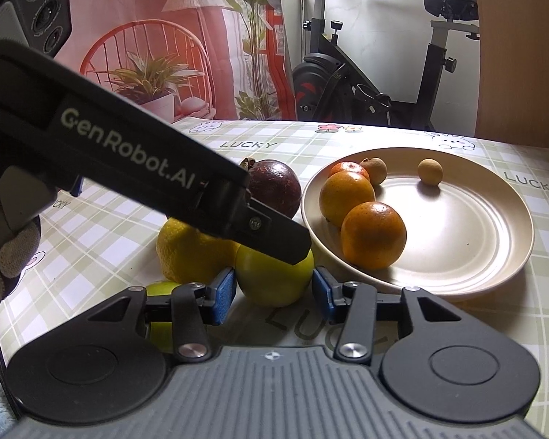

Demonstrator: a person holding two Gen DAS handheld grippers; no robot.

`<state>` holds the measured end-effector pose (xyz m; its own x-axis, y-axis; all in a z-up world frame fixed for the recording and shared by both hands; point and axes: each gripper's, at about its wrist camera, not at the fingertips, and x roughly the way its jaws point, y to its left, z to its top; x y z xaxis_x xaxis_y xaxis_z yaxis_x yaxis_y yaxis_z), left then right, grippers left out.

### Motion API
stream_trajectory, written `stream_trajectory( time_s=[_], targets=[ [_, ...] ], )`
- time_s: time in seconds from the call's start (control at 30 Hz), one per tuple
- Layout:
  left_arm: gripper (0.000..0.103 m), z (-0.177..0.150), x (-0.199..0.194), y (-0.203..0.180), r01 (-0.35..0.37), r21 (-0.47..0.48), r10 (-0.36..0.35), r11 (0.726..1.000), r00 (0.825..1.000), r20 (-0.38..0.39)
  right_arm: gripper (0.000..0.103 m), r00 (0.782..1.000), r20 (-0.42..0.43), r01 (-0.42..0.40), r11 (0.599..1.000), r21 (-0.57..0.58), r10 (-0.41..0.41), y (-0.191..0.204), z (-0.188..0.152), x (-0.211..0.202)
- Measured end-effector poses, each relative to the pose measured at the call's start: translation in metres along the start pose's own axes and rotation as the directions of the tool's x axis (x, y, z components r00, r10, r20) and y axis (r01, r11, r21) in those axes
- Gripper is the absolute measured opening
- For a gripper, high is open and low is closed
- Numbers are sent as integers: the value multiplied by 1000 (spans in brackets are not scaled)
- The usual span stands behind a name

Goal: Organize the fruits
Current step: 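Close the left tool around the green apple, then carry the green apple with the left tool onto the cream plate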

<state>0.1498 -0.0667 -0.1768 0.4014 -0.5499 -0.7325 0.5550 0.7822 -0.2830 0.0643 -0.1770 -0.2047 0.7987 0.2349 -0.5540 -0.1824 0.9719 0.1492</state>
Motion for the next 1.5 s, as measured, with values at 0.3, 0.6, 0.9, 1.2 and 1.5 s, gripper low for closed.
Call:
stream_trajectory(
  time_s=[0.3, 0.6, 0.9, 1.2, 1.5],
  targets=[
    [44, -1, 3, -3, -4, 10, 4, 1000, 1000, -22, 48, 1000, 9, 8, 1000, -9, -8, 0, -3, -8],
    [45, -6, 4, -11, 3, 35, -2, 999, 1000, -31, 48, 1000, -16, 3, 1000, 9, -3, -5, -5, -12],
    [45, -10, -1, -14, 27, 26, -26, 999, 999, -21, 48, 999, -35, -9, 999, 32, 10, -9, -5, -12],
    [45, -10, -1, -10, 34, 4, -34, 999, 999, -26, 48, 999, -40, 14, 1000, -4, -14, -2, -7, -11],
    [46, -12, 12, -8, 51, -22, -53, 998, 997, -64, 48, 999, -42, 7, 1000, -4, -7, -8, -10, -16]
  ],
)
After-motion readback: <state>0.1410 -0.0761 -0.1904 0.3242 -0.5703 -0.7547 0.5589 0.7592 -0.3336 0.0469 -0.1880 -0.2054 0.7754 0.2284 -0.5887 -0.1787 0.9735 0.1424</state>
